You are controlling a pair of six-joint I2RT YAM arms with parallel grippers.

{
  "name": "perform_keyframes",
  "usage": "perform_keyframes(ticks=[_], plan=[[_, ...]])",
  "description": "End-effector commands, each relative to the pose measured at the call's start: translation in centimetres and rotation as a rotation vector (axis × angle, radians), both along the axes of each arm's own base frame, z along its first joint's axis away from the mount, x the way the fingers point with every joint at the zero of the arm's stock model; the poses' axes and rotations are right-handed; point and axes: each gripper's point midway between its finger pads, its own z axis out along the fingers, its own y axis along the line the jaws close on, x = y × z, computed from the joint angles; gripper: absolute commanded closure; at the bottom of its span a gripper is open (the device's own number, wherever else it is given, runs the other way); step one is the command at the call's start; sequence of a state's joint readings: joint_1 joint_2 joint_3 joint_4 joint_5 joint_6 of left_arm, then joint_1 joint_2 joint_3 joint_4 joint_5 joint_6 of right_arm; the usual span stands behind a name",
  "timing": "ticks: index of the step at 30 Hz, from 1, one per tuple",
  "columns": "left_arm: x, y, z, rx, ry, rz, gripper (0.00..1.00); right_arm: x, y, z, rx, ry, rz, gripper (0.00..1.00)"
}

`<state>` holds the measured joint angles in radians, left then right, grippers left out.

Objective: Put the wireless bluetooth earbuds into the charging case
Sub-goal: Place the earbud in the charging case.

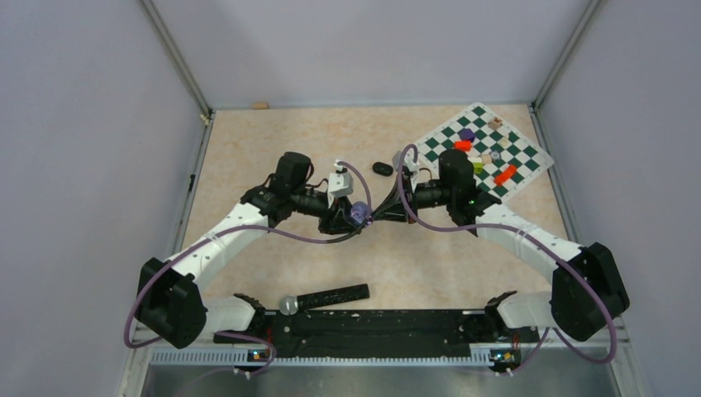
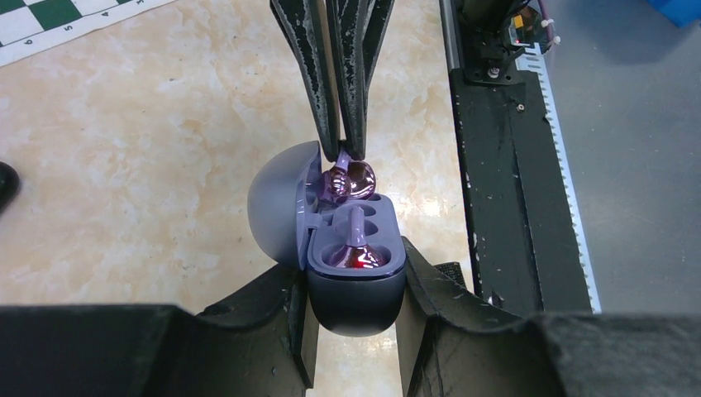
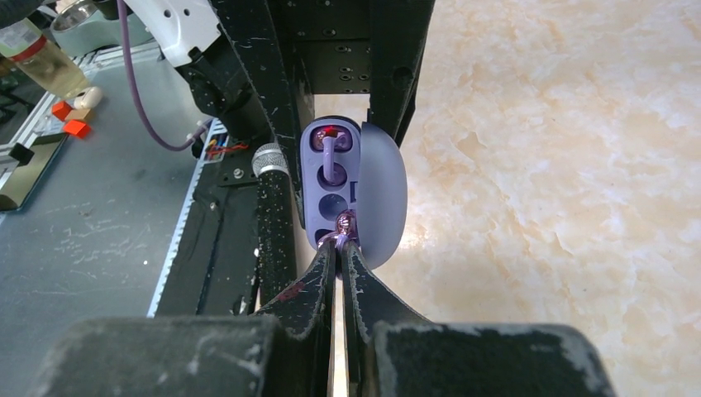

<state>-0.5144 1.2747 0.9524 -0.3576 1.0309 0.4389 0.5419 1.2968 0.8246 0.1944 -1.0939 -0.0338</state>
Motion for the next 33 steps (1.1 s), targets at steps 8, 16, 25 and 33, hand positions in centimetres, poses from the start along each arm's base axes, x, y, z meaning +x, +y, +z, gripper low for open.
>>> perform_keyframes(ticks=[8, 16, 25, 33], plan=[[0.1, -1.3, 3.6, -0.09, -0.103, -0.072, 0.94, -0.5, 1.3, 0.3, 0.011, -0.026, 0.031, 1.0], [0.1, -1.4, 3.5, -0.087, -0.105, -0.072, 0.94, -0.9, 1.3, 0.5, 0.023, -0.015, 0.052, 1.0], [0.1, -1.4, 3.5, -0.085, -0.107, -0.073, 0.94, -1.2, 1.3, 0.2, 0.014, -0.024, 0.077, 1.0], [0.1, -1.3, 3.5, -0.083, -0.108, -0.071, 0.94, -1.1, 1.1, 0.5, 0.001, -0.05, 0.068, 1.0]])
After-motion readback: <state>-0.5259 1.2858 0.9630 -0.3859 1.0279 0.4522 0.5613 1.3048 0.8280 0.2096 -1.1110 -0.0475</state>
